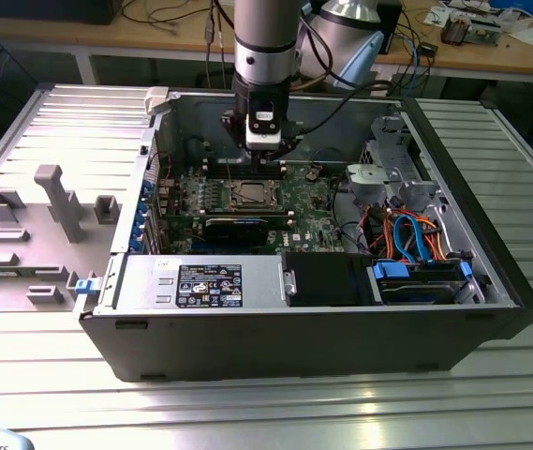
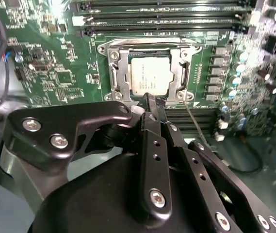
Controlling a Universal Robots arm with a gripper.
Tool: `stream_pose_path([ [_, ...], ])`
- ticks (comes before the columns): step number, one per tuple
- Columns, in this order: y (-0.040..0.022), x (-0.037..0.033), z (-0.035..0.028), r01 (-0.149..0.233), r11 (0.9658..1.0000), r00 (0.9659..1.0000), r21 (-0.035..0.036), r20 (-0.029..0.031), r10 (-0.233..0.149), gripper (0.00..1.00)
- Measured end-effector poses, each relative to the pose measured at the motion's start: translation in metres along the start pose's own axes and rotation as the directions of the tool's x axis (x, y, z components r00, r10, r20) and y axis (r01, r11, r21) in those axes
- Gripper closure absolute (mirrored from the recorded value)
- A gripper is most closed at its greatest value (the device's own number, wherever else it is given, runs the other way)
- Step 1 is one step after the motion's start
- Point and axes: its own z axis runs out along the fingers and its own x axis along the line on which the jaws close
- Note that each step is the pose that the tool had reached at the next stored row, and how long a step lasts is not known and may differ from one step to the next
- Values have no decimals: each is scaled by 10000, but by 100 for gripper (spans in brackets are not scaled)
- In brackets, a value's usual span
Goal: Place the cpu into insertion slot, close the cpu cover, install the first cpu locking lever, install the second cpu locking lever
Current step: 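Install the first cpu locking lever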
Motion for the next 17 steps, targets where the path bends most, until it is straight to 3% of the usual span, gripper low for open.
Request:
stream_pose_path([
  [4,-1,0,8,860,9963,9963,21,-65,-860,89],
  [11,-2,-1,11,1963,9805,9805,39,-152,-1962,89],
  [16,-2,-1,15,2961,9552,9549,48,-234,-2959,89],
  [17,-2,-1,16,3201,9474,9471,50,-255,-3199,89],
])
